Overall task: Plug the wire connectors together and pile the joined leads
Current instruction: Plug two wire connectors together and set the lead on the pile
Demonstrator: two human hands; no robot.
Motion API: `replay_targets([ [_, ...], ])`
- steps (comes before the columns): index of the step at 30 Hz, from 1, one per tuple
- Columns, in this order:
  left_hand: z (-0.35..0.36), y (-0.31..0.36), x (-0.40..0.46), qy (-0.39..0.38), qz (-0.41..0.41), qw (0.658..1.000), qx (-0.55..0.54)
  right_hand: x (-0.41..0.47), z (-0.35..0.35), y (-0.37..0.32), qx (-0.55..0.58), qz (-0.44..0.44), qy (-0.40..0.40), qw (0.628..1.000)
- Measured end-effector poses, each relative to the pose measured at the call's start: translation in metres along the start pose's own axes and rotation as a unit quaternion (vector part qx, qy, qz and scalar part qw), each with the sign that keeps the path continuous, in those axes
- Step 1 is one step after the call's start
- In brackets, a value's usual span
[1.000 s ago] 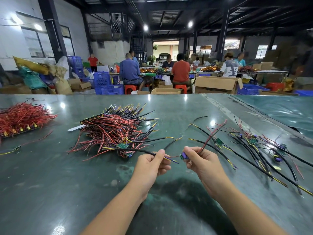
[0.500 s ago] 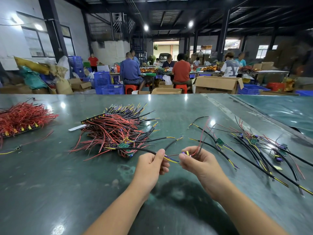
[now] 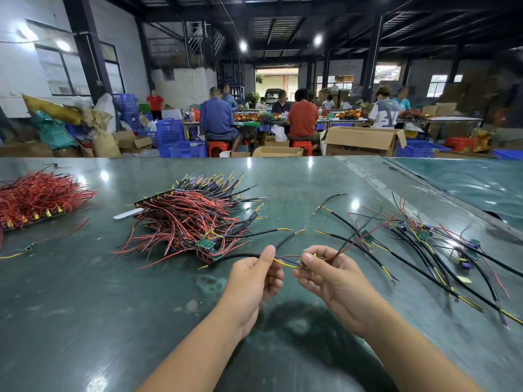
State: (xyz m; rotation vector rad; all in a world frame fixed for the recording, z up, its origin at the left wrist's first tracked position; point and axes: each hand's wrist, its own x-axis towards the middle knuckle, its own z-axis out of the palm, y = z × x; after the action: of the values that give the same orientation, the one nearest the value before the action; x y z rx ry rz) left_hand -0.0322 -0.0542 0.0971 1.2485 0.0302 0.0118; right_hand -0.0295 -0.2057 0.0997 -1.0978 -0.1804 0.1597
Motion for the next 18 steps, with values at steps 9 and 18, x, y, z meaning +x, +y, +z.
replay_targets([
  [9, -0.0017, 0.0019, -0.0002, -0.013, -0.024, 0.997, -0.068, -0.0035, 0.0017, 0.0006, -0.003, -0.014, -0.045, 0.999],
  [18, -0.0003, 0.0005, -0.0021, -0.004, 0.021, 0.999, 0.033, -0.0035, 0.0042, 0.0026, -0.005, -0.044, -0.031, 0.999],
])
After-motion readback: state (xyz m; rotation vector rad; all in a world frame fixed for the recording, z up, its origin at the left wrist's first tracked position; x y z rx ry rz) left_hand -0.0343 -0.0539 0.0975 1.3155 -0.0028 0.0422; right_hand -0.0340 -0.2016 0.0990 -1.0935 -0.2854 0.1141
